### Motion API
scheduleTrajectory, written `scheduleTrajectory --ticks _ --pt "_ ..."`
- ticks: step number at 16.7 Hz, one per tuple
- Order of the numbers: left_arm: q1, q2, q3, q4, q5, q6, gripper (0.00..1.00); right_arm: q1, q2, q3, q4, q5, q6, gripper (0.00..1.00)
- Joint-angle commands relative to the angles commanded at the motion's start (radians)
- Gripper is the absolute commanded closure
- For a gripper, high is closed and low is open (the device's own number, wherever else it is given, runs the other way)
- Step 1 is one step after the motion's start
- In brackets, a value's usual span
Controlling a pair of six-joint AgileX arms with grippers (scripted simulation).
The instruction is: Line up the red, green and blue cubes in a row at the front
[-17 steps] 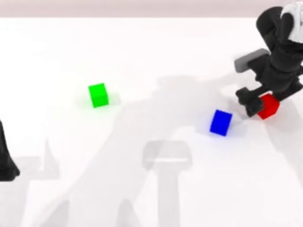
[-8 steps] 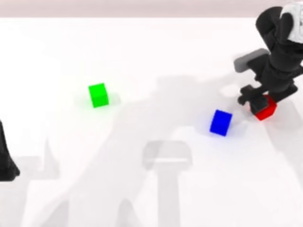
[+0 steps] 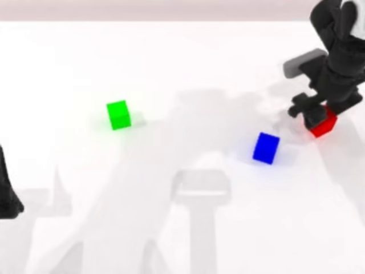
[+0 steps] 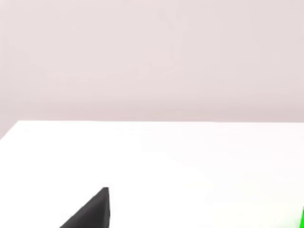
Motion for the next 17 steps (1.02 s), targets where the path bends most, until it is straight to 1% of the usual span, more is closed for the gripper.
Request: scheduleTrajectory --ticks 4,11,14,17 --pt "0.000 0.000 0.000 0.000 0.000 0.000 0.00 0.007 -0.038 0.097 -0.147 0.000 -0.003 1.00" --pt "0.000 0.000 0.000 0.000 0.000 0.000 0.00 0.013 -0.042 0.113 -0.163 0.000 0.011 1.00" --pt "0.000 0.000 0.000 0.000 0.000 0.000 0.00 0.080 -0.029 0.142 -0.177 0.003 0.107 1.00" --pt "0.000 0.000 0.000 0.000 0.000 0.000 0.00 0.193 -0.008 0.182 -0.202 0.009 0.288 1.00"
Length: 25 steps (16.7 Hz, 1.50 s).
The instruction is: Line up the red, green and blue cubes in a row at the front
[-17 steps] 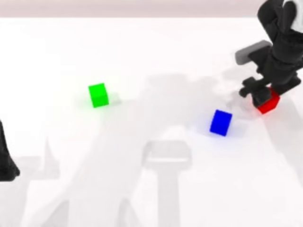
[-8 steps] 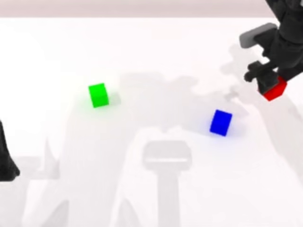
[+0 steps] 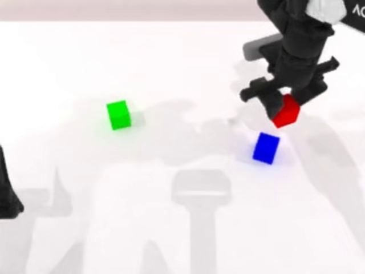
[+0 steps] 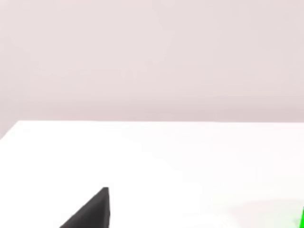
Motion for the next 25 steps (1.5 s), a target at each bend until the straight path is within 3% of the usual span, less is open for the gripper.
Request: scheduleTrajectory --ticks 9,13,16,21,25 --pt "0.000 0.000 0.000 0.000 0.000 0.000 0.00 0.448 0.052 0.091 -0.094 0.012 0.763 1.00" --pt "0.000 0.000 0.000 0.000 0.000 0.000 0.00 0.602 0.040 0.118 -0.106 0.023 1.000 1.00" --pt "0.000 0.000 0.000 0.000 0.000 0.000 0.00 0.654 0.033 0.127 -0.107 0.028 1.069 1.00" --pt "0.000 0.000 0.000 0.000 0.000 0.000 0.00 0.653 0.036 0.121 -0.103 0.027 1.071 1.00" --pt "0.000 0.000 0.000 0.000 0.000 0.000 0.00 0.652 0.046 0.027 0.008 0.028 1.075 1.00"
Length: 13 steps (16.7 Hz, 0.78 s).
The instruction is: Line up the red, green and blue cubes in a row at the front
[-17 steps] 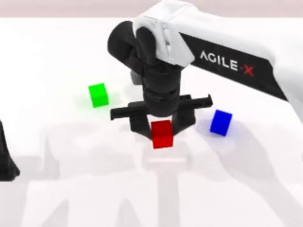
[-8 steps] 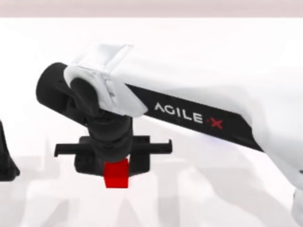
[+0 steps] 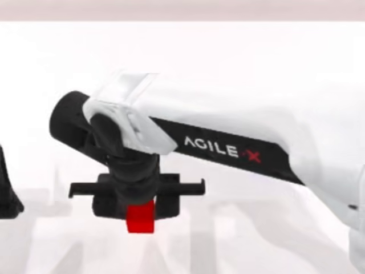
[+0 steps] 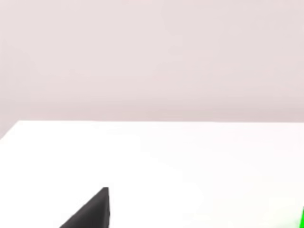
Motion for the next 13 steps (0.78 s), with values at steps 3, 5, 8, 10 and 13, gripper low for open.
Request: scheduleTrajectory --ticks 3,5,8,10,13 --pt "0.000 0.000 0.000 0.000 0.000 0.000 0.00 0.005 0.014 -0.094 0.111 0.000 0.000 1.00" --pt "0.000 0.000 0.000 0.000 0.000 0.000 0.00 0.008 0.020 -0.121 0.139 0.001 0.000 1.00" --pt "0.000 0.000 0.000 0.000 0.000 0.000 0.00 0.008 0.020 -0.121 0.139 0.001 0.000 1.00" --pt "0.000 0.000 0.000 0.000 0.000 0.000 0.00 0.008 0.020 -0.121 0.139 0.001 0.000 0.85" --pt "0.000 0.000 0.000 0.000 0.000 0.000 0.00 0.008 0.020 -0.121 0.139 0.001 0.000 0.62"
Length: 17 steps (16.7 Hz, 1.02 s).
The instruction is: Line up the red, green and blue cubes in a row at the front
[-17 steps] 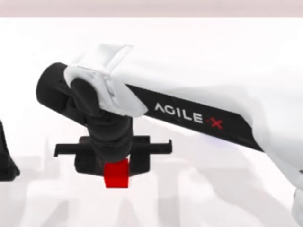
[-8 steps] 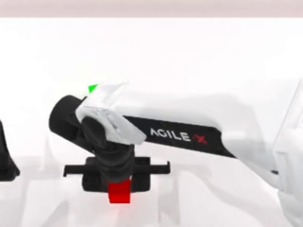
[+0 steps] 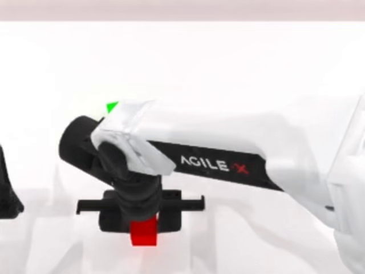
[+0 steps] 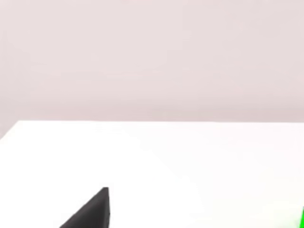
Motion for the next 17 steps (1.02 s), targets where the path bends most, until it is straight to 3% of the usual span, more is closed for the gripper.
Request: scheduleTrajectory --ticks 8,17 --pt "0.000 0.000 0.000 0.000 0.000 0.000 0.00 0.000 0.000 0.000 0.000 0.000 0.000 0.02" --pt "0.000 0.000 0.000 0.000 0.000 0.000 0.00 -0.002 0.000 0.000 0.000 0.000 0.000 0.00"
